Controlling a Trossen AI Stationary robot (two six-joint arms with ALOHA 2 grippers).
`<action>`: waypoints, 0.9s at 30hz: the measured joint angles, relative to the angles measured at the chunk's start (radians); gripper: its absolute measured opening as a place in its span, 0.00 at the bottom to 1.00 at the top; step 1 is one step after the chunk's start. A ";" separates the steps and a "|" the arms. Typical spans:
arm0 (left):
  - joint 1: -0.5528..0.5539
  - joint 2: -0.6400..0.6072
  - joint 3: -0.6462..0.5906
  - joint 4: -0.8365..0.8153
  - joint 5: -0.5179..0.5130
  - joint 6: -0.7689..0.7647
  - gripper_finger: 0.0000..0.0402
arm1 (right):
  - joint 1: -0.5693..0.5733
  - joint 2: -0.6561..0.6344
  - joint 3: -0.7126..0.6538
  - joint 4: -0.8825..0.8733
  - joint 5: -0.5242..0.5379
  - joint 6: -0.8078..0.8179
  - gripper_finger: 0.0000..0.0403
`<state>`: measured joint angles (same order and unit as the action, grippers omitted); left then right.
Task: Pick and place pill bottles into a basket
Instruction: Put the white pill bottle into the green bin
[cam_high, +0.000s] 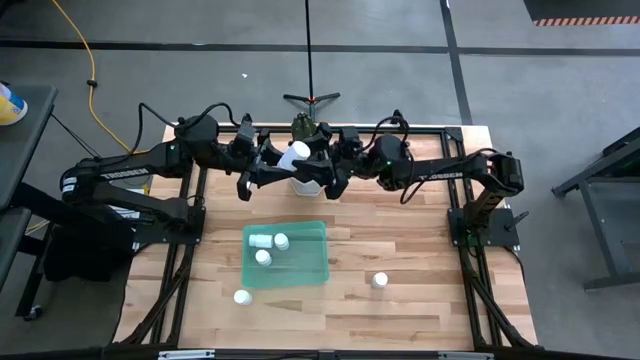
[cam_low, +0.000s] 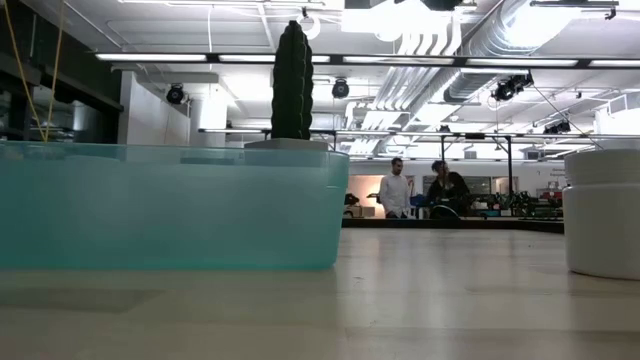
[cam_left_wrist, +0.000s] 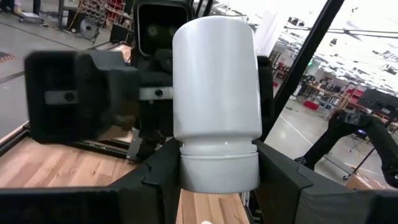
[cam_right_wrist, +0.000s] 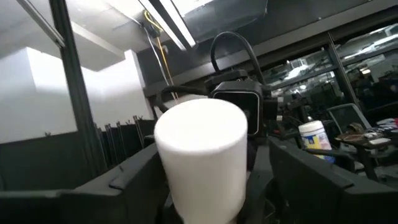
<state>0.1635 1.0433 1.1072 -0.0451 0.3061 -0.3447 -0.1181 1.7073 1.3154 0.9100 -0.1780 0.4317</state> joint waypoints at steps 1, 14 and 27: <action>0.000 0.000 0.000 0.000 0.002 0.000 0.48 | 0.000 0.000 0.025 -0.039 -0.001 -0.007 0.70; -0.001 0.000 -0.001 -0.030 0.012 0.000 0.48 | -0.002 -0.001 0.468 -0.881 0.016 -0.272 0.96; 0.000 -0.059 -0.001 -0.367 0.059 0.026 0.48 | 0.003 -0.003 0.754 -1.573 0.130 -0.339 0.97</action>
<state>0.1635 0.9845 1.1061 -0.4119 0.3650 -0.3191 -0.1151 1.7046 2.0697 -0.6632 -0.0477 0.0929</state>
